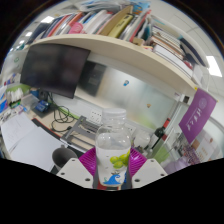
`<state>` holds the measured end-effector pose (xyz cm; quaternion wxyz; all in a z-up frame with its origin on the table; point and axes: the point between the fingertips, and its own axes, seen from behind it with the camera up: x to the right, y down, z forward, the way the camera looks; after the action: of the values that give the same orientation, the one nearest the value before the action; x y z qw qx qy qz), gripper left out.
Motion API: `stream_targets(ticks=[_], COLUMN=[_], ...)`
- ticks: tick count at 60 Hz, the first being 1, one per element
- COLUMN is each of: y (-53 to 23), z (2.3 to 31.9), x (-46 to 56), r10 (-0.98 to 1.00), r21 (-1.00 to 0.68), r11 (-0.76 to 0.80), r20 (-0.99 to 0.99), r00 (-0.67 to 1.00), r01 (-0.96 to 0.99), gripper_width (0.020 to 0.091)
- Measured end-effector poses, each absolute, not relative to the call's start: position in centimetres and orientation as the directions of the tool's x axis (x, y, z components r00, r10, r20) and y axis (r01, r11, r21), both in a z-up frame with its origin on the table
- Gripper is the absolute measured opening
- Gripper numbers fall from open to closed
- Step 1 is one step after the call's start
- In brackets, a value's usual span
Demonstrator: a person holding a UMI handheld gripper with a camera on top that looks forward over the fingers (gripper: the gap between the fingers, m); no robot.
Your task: Pour water
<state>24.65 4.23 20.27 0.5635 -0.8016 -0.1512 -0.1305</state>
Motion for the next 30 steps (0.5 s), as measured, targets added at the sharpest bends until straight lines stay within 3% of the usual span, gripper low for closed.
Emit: stream_targets(ticks=[11,30], y=[4.8,6.6], z=[16.5,9.5], x=[26.2,26.4], r10=[0.022,0.035], r21=[-0.95,-0.952], r11=[-0.305,-0.307], r20=[0.059,-0.024], r00=[0.998,0.999], r01=[0.062,-0.012], gripper_width=[0.0388,0.0387])
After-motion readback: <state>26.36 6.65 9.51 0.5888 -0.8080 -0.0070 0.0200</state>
